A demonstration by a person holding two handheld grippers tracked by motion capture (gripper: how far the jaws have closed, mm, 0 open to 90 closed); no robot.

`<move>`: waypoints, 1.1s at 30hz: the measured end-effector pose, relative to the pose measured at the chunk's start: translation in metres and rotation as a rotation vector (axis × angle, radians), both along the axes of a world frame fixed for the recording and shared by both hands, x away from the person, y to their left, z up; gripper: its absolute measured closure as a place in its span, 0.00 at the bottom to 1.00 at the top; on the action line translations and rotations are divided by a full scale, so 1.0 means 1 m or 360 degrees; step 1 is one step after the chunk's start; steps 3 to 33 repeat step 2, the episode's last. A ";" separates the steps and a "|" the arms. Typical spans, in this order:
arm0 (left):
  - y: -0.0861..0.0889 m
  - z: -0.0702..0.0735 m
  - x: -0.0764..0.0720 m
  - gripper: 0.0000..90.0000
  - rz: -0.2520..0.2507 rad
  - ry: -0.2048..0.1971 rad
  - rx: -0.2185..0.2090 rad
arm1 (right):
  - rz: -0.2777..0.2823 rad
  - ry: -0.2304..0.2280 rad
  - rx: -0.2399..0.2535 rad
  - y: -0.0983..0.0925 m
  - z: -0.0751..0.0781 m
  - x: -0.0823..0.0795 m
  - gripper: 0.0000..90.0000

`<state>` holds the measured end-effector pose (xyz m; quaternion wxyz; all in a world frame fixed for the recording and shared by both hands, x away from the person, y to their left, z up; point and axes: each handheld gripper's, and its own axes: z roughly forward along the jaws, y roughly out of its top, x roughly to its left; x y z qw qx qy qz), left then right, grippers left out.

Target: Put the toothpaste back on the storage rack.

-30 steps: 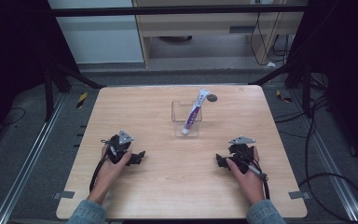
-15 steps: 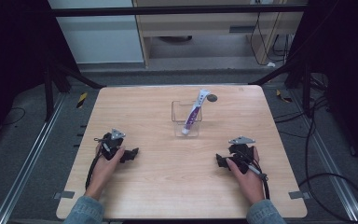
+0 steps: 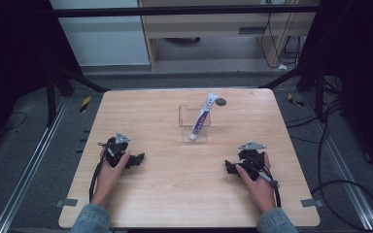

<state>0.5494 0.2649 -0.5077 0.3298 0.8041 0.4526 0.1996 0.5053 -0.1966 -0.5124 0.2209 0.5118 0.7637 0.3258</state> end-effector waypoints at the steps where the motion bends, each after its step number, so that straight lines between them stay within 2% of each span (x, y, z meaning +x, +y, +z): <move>1: 0.000 0.000 0.000 0.00 0.0005 0.0003 -0.0004 | 0.0001 0.0000 -0.0001 0.000 0.000 0.000 0.01; 33: 0.000 0.000 0.000 0.00 0.0005 0.0003 -0.0004 | 0.0001 0.0000 -0.0001 0.000 0.000 0.000 0.01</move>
